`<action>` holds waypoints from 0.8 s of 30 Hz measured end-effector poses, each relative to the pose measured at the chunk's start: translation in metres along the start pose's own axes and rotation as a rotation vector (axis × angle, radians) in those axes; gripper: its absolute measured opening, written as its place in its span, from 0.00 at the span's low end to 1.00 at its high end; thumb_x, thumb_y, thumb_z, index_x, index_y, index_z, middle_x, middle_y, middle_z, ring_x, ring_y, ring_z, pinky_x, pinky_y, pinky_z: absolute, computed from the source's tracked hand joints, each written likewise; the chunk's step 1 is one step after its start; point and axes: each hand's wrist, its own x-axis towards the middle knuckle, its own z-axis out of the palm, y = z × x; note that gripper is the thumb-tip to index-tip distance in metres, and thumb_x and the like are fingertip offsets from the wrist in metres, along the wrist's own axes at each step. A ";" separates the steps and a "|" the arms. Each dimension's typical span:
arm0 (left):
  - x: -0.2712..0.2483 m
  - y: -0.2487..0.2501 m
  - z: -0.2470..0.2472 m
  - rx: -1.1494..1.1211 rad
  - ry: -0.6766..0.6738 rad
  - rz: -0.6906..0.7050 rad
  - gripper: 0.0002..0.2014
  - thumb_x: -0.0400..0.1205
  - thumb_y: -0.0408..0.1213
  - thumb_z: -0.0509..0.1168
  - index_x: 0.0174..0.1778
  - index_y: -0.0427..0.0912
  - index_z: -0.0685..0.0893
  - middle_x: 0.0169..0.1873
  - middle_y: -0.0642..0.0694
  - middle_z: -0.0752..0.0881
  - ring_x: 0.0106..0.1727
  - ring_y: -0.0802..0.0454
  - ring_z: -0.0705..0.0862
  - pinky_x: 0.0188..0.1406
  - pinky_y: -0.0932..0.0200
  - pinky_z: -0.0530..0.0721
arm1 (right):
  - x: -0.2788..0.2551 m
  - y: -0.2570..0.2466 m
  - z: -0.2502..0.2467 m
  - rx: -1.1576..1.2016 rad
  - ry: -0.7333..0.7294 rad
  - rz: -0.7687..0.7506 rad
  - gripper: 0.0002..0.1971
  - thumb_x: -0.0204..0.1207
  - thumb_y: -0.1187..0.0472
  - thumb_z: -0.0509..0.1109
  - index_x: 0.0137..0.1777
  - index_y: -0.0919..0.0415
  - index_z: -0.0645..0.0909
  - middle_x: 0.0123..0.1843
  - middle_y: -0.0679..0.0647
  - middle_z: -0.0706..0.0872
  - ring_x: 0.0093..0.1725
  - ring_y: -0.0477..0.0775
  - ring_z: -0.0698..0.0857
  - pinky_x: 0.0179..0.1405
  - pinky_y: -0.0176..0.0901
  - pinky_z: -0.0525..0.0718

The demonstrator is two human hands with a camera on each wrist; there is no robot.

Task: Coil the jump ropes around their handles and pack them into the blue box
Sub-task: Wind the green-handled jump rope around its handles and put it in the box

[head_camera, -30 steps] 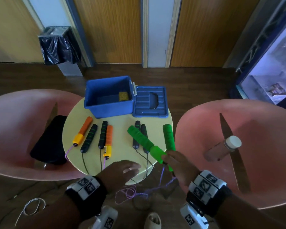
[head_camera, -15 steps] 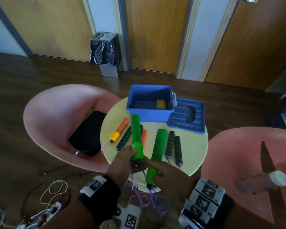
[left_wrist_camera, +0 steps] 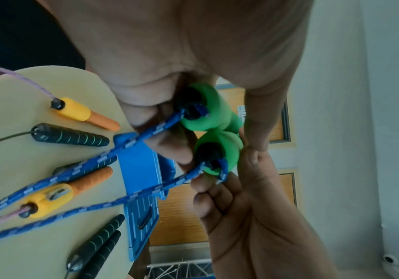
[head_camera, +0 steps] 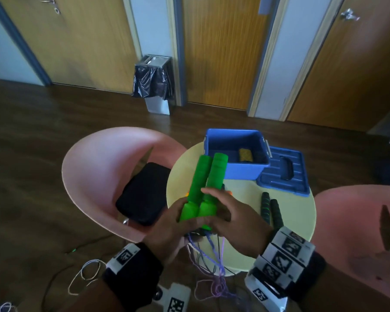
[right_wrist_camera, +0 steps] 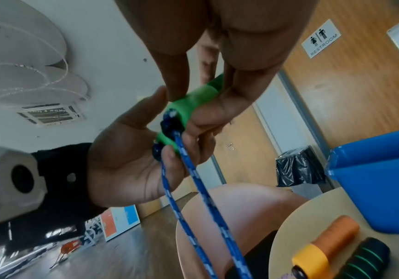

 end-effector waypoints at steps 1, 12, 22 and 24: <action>0.002 0.005 -0.008 -0.029 0.000 0.005 0.30 0.61 0.38 0.80 0.61 0.41 0.82 0.46 0.36 0.88 0.45 0.39 0.85 0.48 0.39 0.75 | 0.003 -0.007 0.002 -0.018 -0.005 0.010 0.30 0.80 0.49 0.72 0.71 0.17 0.63 0.57 0.41 0.90 0.47 0.39 0.89 0.57 0.45 0.87; 0.019 0.065 -0.081 0.285 -0.435 -0.259 0.34 0.58 0.30 0.75 0.63 0.32 0.79 0.55 0.32 0.83 0.55 0.39 0.82 0.56 0.47 0.79 | 0.011 -0.058 0.021 -1.180 0.167 -0.241 0.52 0.48 0.30 0.74 0.76 0.48 0.72 0.60 0.55 0.80 0.52 0.60 0.81 0.50 0.58 0.83; 0.025 0.080 -0.083 0.332 -0.249 -0.168 0.23 0.67 0.40 0.75 0.60 0.49 0.84 0.52 0.32 0.85 0.50 0.37 0.84 0.54 0.40 0.80 | 0.029 -0.068 0.041 -0.897 -0.041 0.211 0.21 0.70 0.45 0.70 0.59 0.49 0.68 0.52 0.47 0.78 0.53 0.58 0.82 0.49 0.48 0.79; 0.017 0.071 -0.074 0.321 -0.107 -0.082 0.14 0.79 0.37 0.72 0.59 0.47 0.82 0.48 0.38 0.87 0.40 0.41 0.88 0.41 0.47 0.86 | 0.034 -0.063 0.050 -0.940 0.013 0.236 0.23 0.69 0.43 0.67 0.60 0.50 0.67 0.56 0.49 0.79 0.55 0.59 0.82 0.53 0.52 0.78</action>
